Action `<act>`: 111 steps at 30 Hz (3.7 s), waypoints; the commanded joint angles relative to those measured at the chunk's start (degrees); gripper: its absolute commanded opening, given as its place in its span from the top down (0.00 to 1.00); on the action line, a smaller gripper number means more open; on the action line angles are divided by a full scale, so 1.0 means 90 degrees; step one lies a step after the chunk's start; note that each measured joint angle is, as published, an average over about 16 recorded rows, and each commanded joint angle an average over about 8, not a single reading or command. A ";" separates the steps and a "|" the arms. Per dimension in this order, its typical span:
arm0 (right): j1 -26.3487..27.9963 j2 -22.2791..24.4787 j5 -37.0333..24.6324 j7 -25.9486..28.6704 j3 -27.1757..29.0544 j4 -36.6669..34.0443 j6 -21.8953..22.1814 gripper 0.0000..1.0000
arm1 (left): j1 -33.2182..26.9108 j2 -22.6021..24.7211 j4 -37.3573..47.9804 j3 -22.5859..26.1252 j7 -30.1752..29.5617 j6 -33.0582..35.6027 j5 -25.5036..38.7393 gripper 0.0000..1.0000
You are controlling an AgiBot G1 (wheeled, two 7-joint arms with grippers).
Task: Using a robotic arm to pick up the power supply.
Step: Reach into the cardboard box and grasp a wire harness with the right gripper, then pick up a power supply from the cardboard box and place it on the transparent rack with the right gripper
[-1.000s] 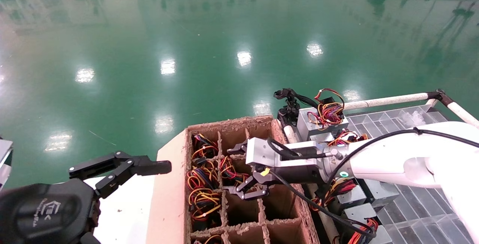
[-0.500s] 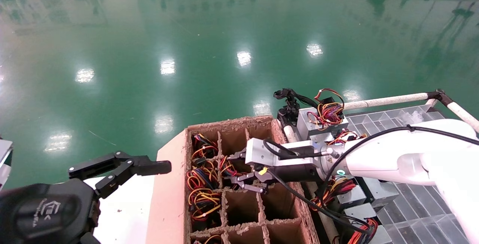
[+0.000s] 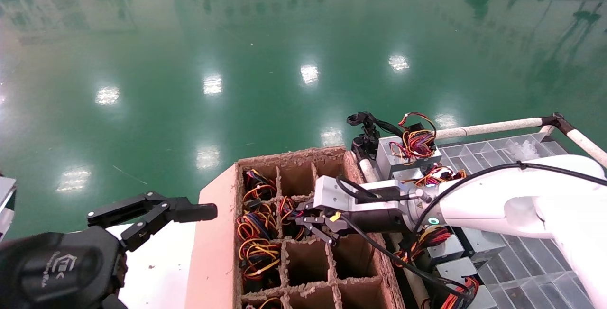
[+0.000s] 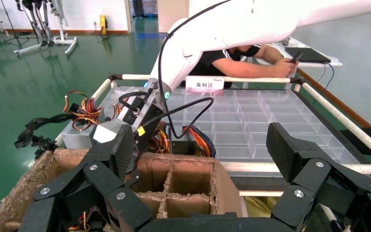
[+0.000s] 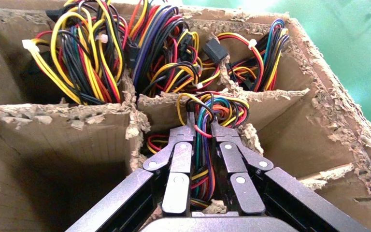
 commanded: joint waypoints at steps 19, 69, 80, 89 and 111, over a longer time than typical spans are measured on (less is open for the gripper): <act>0.0268 0.0641 0.0703 -0.0041 0.0486 -0.0053 -0.0940 1.00 | 0.0000 -0.0001 0.0000 0.0001 0.0001 -0.0001 -0.0001 0.00; -0.1999 0.7458 0.4400 0.2334 0.1418 0.5430 -0.1935 1.00 | -0.0001 -0.0002 0.0000 0.0005 0.0002 -0.0002 -0.0003 0.00; -0.3045 0.7979 0.4944 0.1440 0.0935 0.4936 -0.1847 1.00 | -0.0001 -0.0002 0.0000 0.0006 0.0003 -0.0002 -0.0004 0.00; -0.3584 0.7603 0.4926 0.1047 0.0563 0.4610 -0.1689 1.00 | -0.0002 -0.0002 0.0000 0.0006 0.0003 -0.0002 -0.0004 0.00; -0.3069 0.6749 0.4249 0.1755 0.0342 0.4900 -0.1374 1.00 | -0.0002 -0.0003 0.0000 0.0008 0.0004 -0.0003 -0.0005 0.00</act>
